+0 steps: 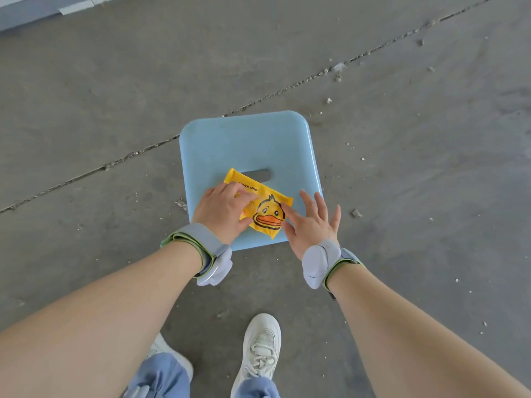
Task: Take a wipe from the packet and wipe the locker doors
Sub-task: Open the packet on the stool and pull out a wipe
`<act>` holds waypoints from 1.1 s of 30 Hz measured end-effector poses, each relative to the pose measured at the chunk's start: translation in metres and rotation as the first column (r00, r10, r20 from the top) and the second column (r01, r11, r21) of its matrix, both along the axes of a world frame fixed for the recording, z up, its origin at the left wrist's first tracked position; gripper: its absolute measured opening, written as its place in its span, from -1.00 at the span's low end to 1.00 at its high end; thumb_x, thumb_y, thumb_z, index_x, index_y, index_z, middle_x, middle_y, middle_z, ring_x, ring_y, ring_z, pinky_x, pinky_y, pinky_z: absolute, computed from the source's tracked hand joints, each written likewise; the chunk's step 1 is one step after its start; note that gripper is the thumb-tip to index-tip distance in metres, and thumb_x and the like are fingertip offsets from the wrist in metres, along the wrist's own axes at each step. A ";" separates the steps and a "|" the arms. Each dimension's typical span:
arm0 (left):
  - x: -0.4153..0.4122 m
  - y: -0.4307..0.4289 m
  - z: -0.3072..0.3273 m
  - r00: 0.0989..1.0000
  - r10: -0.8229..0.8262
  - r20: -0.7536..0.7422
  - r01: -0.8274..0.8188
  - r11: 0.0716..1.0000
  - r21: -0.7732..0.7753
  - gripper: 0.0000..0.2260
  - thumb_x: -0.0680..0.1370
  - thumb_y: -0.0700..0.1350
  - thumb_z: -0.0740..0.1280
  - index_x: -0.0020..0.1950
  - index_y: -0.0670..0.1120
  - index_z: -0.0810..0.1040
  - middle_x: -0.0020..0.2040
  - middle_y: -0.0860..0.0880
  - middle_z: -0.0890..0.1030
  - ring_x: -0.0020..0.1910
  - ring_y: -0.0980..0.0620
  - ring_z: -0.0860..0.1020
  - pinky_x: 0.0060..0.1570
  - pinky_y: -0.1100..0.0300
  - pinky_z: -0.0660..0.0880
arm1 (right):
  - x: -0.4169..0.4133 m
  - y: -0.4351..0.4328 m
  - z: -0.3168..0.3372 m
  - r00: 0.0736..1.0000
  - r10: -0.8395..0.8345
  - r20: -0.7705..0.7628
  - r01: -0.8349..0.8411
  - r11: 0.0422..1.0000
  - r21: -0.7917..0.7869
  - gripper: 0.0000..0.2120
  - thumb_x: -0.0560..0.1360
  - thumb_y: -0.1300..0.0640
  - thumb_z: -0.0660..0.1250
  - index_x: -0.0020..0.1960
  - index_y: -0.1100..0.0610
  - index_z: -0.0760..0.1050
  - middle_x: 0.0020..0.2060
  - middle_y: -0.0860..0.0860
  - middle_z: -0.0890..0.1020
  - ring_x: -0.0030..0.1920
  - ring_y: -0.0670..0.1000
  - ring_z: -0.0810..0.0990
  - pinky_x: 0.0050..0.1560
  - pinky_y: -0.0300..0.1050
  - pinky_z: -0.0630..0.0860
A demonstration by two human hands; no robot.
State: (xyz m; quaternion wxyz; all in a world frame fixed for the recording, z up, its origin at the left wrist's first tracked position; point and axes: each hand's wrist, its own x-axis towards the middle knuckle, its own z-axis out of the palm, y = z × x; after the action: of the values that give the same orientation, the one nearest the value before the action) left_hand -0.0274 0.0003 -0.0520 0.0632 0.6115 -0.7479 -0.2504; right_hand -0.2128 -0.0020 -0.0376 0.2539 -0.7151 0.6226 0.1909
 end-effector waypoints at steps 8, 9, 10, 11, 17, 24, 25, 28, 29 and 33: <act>-0.011 0.004 -0.003 0.988 0.151 0.008 -0.151 0.988 0.019 -0.62 0.37 -0.13 0.52 0.16 -0.13 0.60 0.07 -0.16 0.54 0.06 -0.21 0.51 -0.03 0.00 0.40 | 0.004 -0.011 -0.001 0.999 0.003 0.045 -0.001 0.999 -0.041 -0.62 0.63 -0.04 0.05 0.44 -0.19 0.22 0.54 0.00 -0.10 0.52 0.07 -0.23 0.44 0.21 -0.27; -0.012 0.002 -0.003 0.986 0.168 0.021 -0.169 0.985 0.034 -0.64 0.44 -0.10 0.46 0.22 -0.11 0.57 0.13 -0.14 0.51 0.14 -0.18 0.46 0.04 0.02 0.36 | 0.004 -0.011 0.000 0.997 0.004 0.082 0.002 0.997 -0.073 -0.63 0.62 0.00 0.08 0.41 -0.14 0.29 0.53 -0.01 -0.02 0.52 0.05 -0.16 0.44 0.17 -0.26; -0.012 0.000 -0.003 0.983 0.182 0.026 -0.183 0.983 0.034 -0.64 0.48 -0.06 0.42 0.26 -0.08 0.54 0.17 -0.11 0.49 0.19 -0.14 0.43 0.07 0.05 0.32 | 0.004 -0.011 0.001 0.992 0.010 0.124 0.003 0.995 -0.104 -0.65 0.61 0.03 0.11 0.38 -0.09 0.35 0.51 -0.02 0.09 0.52 0.03 -0.08 0.45 0.12 -0.24; -0.012 -0.002 -0.003 0.982 0.189 0.027 -0.190 0.981 0.033 -0.65 0.50 -0.04 0.38 0.27 -0.07 0.53 0.19 -0.09 0.47 0.21 -0.11 0.41 0.08 0.09 0.30 | 0.004 -0.011 0.002 0.987 0.024 0.157 -0.004 0.992 -0.127 -0.66 0.60 0.07 0.12 0.36 -0.06 0.40 0.48 -0.05 0.20 0.50 0.01 0.01 0.46 0.07 -0.21; -0.011 -0.009 0.000 0.979 0.194 0.058 -0.196 0.980 0.024 -0.77 0.59 -0.03 0.24 0.16 -0.08 0.57 0.13 -0.06 0.55 0.09 -0.12 0.50 -0.14 0.15 0.26 | 0.006 -0.007 0.000 0.985 0.125 0.120 -0.115 0.990 -0.083 -0.65 0.58 0.13 0.11 0.34 -0.03 0.40 0.43 -0.13 0.28 0.46 -0.01 0.09 0.47 0.06 -0.15; -0.004 -0.008 0.001 0.976 0.216 0.003 -0.216 0.976 0.004 -0.80 0.57 0.00 0.28 0.04 -0.09 0.60 0.05 -0.02 0.59 -0.03 -0.12 0.54 -0.21 0.19 0.22 | 0.006 -0.006 0.001 0.984 0.123 0.127 -0.114 0.991 -0.077 -0.64 0.59 0.13 0.11 0.35 -0.09 0.40 0.42 -0.13 0.26 0.45 0.00 0.09 0.46 0.11 -0.14; -0.005 -0.008 0.001 0.982 0.187 0.004 -0.187 0.982 0.004 -0.77 0.55 0.04 0.31 0.05 -0.08 0.60 0.07 -0.02 0.58 0.00 -0.11 0.53 -0.19 0.19 0.22 | 0.006 -0.006 0.001 0.984 0.122 0.130 -0.113 0.991 -0.074 -0.63 0.59 0.13 0.12 0.35 -0.11 0.39 0.42 -0.12 0.26 0.45 0.00 0.09 0.46 0.11 -0.13; -0.008 -0.010 -0.002 0.991 0.128 0.038 -0.128 0.992 0.007 -0.75 0.51 0.06 0.36 0.06 -0.08 0.62 0.07 -0.04 0.56 0.03 -0.13 0.52 -0.15 0.17 0.23 | 0.008 -0.006 -0.001 0.984 0.111 0.139 -0.102 0.992 -0.073 -0.62 0.59 0.14 0.12 0.36 -0.14 0.37 0.42 -0.11 0.24 0.45 0.03 0.10 0.46 0.12 -0.10; -0.009 -0.011 -0.003 0.992 0.124 0.039 -0.124 0.992 0.000 -0.78 0.52 0.03 0.35 0.05 -0.08 0.63 0.07 -0.05 0.57 0.03 -0.14 0.52 -0.15 0.17 0.24 | 0.008 -0.006 -0.001 0.984 0.110 0.139 -0.100 0.992 -0.071 -0.62 0.59 0.14 0.12 0.36 -0.14 0.37 0.42 -0.11 0.24 0.45 0.03 0.09 0.46 0.13 -0.10; -0.008 -0.011 -0.003 0.989 0.146 0.008 -0.146 0.989 -0.035 -0.85 0.56 -0.11 0.30 -0.05 -0.13 0.64 -0.02 -0.10 0.60 -0.10 -0.22 0.54 -0.23 0.13 0.25 | 0.008 -0.005 -0.003 0.984 0.104 0.142 -0.094 0.993 -0.073 -0.62 0.59 0.14 0.13 0.36 -0.14 0.37 0.42 -0.11 0.23 0.45 0.04 0.10 0.46 0.13 -0.08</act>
State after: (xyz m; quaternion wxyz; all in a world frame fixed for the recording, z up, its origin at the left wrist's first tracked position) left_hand -0.0353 -0.0105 -0.0545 0.0877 0.6648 -0.7056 -0.2289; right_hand -0.2050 -0.0074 -0.0406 0.2650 -0.7652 0.5721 0.1301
